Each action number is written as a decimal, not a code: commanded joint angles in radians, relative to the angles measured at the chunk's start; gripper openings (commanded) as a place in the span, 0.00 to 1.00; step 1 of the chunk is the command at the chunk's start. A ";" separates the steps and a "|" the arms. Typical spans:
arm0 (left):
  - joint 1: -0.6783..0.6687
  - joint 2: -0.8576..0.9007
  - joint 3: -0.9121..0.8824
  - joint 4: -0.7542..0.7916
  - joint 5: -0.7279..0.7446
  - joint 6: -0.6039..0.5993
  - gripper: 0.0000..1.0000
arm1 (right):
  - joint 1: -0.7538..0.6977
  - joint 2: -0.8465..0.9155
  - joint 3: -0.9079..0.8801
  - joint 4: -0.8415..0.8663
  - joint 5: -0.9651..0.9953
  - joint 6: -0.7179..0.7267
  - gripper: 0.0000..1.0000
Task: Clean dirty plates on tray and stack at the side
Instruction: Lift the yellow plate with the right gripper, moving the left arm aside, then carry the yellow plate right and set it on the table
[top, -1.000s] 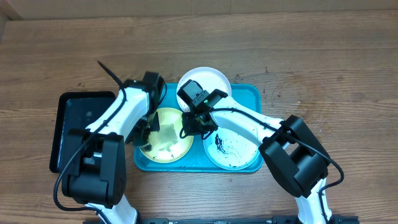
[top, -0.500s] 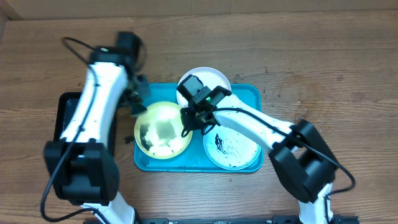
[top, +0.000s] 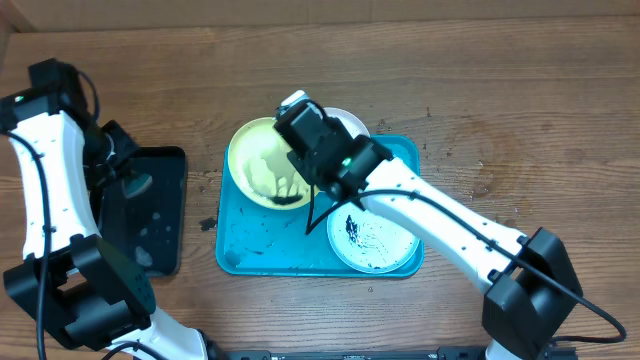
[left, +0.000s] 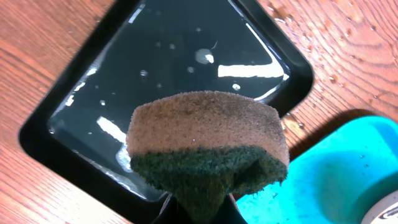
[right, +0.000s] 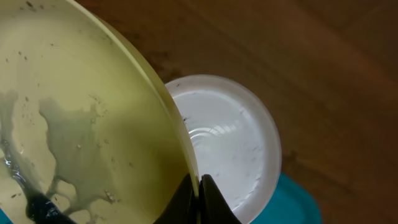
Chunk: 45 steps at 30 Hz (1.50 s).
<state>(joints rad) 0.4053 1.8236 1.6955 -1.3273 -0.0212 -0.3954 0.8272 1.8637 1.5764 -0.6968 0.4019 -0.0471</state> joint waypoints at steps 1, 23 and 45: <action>0.023 -0.029 0.021 0.005 0.019 0.022 0.04 | 0.070 -0.018 0.022 0.053 0.275 -0.270 0.04; 0.024 -0.029 0.020 0.008 -0.011 0.013 0.04 | 0.278 -0.018 0.022 0.307 0.562 -0.634 0.04; 0.024 -0.029 0.020 0.013 0.000 0.013 0.04 | -0.030 -0.068 0.023 0.045 -0.082 0.243 0.04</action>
<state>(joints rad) 0.4274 1.8236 1.6955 -1.3163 -0.0219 -0.3897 0.9016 1.8629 1.5768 -0.6289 0.3843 -0.0006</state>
